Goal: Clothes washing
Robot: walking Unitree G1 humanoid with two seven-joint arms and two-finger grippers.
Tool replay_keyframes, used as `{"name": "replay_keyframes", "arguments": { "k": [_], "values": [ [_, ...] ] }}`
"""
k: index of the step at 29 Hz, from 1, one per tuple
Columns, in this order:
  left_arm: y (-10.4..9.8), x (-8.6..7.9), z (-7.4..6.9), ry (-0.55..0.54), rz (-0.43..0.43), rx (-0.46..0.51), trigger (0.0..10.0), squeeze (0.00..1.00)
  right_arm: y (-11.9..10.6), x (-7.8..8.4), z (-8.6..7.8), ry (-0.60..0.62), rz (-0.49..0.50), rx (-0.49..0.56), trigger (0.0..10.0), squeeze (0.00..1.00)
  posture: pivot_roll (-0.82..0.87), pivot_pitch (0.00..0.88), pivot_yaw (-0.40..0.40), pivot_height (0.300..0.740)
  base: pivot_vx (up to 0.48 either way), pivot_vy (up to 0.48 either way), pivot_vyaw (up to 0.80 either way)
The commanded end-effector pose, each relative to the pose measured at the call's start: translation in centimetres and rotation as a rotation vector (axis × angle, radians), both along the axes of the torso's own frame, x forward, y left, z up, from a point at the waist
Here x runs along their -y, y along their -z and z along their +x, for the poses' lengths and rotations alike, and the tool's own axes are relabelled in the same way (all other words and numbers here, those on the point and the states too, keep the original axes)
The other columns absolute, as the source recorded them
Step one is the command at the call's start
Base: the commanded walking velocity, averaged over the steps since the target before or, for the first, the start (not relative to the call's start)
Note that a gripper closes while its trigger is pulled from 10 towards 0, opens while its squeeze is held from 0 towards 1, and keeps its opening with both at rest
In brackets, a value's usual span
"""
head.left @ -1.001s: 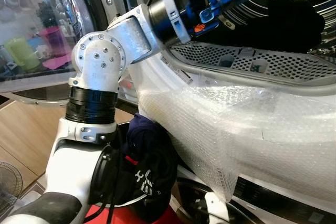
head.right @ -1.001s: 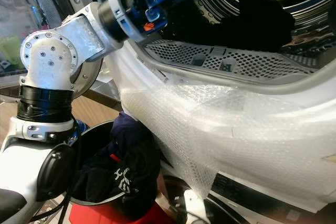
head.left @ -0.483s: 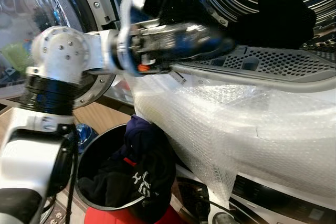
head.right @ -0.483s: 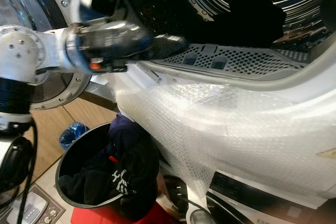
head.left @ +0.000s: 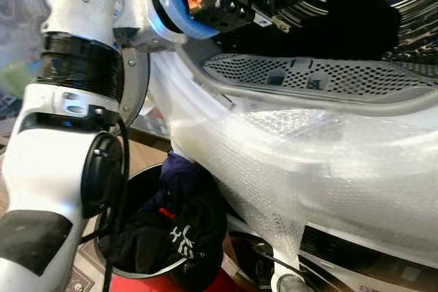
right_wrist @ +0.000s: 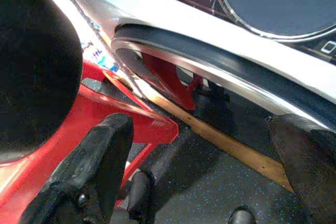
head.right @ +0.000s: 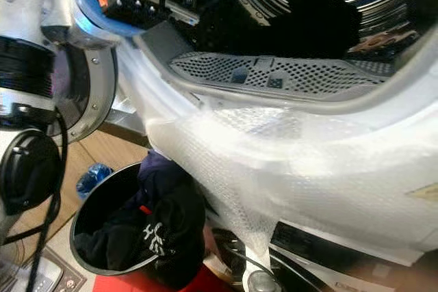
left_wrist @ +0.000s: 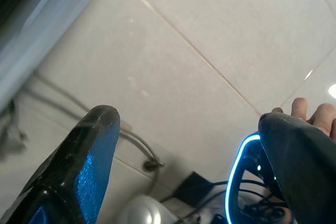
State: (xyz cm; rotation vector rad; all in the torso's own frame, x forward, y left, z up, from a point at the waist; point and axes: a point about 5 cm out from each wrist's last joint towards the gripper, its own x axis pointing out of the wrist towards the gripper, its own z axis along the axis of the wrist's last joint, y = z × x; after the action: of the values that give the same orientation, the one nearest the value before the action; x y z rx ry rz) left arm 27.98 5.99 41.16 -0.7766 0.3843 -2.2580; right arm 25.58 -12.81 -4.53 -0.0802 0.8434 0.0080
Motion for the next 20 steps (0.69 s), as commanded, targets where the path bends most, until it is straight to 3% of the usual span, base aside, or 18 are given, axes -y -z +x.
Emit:
{"name": "replay_keyframes", "arguments": {
  "k": [1, 5, 10, 14, 20],
  "values": [
    [1.7, -0.3, 0.3, 0.013, 0.073, -0.060, 10.0, 0.00, 0.0, -0.9, 0.0, -0.002, 0.023, -0.010, 10.0, 0.00, 0.16, 0.000, 0.248, 0.740, 0.000, 0.000, 0.00],
    [6.2, 0.2, 0.7, 0.009, 0.251, -0.158, 10.0, 0.00, -0.1, -0.8, 0.1, -0.006, 0.020, -0.008, 10.0, 0.00, 0.17, 0.000, 0.253, 0.740, 0.000, 0.000, 0.00],
    [9.6, -1.9, 0.4, -0.044, 0.421, -0.174, 10.0, 0.00, 0.0, -0.8, 0.0, -0.004, 0.022, -0.011, 10.0, 0.00, 0.17, 0.000, 0.258, 0.740, 0.000, 0.000, 0.00],
    [13.5, -2.7, -1.0, -0.057, 0.618, -0.124, 10.0, 0.00, 0.1, -0.8, -0.2, -0.008, 0.019, -0.018, 10.0, 0.00, 0.17, 0.000, 0.257, 0.740, 0.000, 0.000, 0.00],
    [19.0, -4.3, -0.1, -0.233, 0.810, -0.028, 10.0, 0.00, 0.4, -0.9, -0.6, -0.002, 0.023, -0.029, 10.0, 0.00, 0.17, 0.000, 0.272, 0.740, 0.000, 0.000, 0.00]
  ]
}}
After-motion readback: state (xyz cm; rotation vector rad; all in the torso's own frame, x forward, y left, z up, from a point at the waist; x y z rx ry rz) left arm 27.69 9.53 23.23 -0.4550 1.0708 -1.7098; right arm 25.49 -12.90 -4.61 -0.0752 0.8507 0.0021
